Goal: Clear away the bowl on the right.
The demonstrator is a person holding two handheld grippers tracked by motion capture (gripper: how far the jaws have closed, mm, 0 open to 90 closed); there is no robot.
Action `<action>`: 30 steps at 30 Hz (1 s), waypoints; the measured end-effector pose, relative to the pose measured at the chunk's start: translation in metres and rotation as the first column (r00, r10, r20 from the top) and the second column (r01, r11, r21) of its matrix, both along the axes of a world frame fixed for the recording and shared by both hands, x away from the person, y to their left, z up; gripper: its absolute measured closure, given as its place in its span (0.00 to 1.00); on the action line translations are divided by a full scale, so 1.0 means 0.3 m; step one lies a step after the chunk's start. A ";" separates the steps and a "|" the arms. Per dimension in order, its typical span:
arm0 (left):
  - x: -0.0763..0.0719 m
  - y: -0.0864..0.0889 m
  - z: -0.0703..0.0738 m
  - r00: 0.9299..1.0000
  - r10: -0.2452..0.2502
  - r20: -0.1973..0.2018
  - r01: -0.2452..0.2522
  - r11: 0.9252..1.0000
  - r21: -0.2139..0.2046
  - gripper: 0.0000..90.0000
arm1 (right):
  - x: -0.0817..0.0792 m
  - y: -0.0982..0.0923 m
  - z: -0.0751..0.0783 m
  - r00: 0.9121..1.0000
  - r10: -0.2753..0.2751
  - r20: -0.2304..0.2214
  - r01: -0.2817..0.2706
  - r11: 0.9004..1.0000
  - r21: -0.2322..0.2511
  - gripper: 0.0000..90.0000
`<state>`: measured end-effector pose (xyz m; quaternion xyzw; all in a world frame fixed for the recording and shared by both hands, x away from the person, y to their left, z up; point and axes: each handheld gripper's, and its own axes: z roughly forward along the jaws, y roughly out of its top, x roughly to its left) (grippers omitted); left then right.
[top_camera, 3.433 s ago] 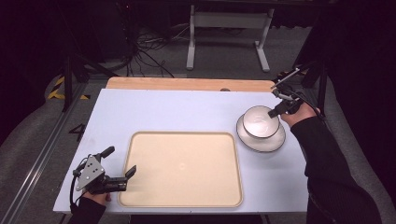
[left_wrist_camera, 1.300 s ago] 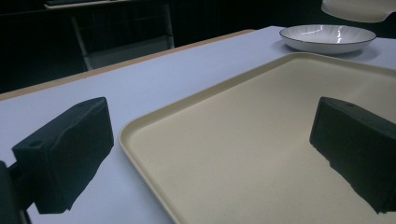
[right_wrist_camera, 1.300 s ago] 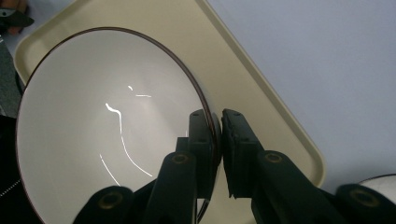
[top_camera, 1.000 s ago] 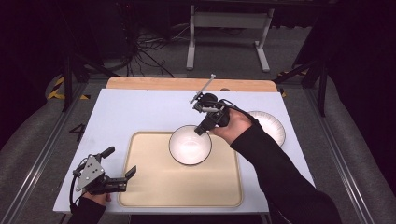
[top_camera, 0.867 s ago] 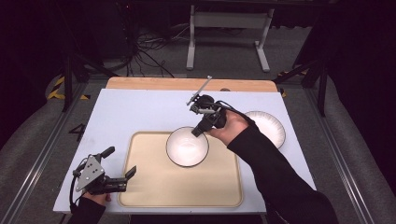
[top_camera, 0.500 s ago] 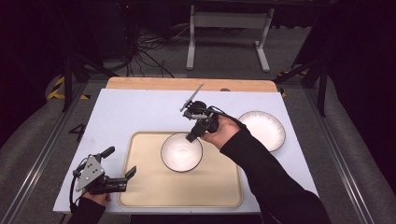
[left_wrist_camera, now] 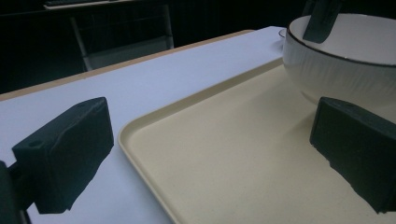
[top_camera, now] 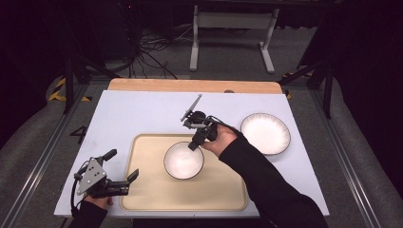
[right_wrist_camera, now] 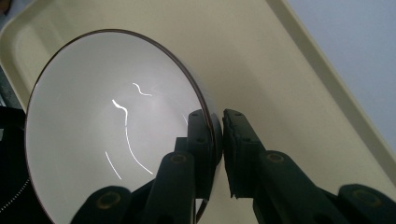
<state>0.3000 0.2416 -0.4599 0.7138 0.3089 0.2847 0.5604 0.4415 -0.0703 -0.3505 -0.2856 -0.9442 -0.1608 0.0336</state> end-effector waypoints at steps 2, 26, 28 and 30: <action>0.000 0.000 0.000 1.000 0.001 0.000 -0.001 1.000 0.000 0.00 | 0.004 0.001 -0.014 1.000 -0.003 -0.011 0.002 1.000 -0.002 0.91; 0.000 0.001 0.000 1.000 0.002 0.000 -0.002 1.000 -0.003 0.00 | 0.021 0.010 -0.105 0.998 -0.007 -0.067 0.007 1.000 0.000 0.90; 0.000 0.000 0.000 1.000 0.002 0.001 -0.002 1.000 -0.004 0.00 | 0.023 0.007 -0.106 0.998 0.001 -0.070 -0.001 1.000 0.006 0.89; 0.000 0.000 0.000 1.000 0.002 0.001 -0.002 1.000 -0.003 0.00 | 0.024 0.004 -0.106 0.998 0.003 -0.060 -0.003 1.000 -0.001 0.86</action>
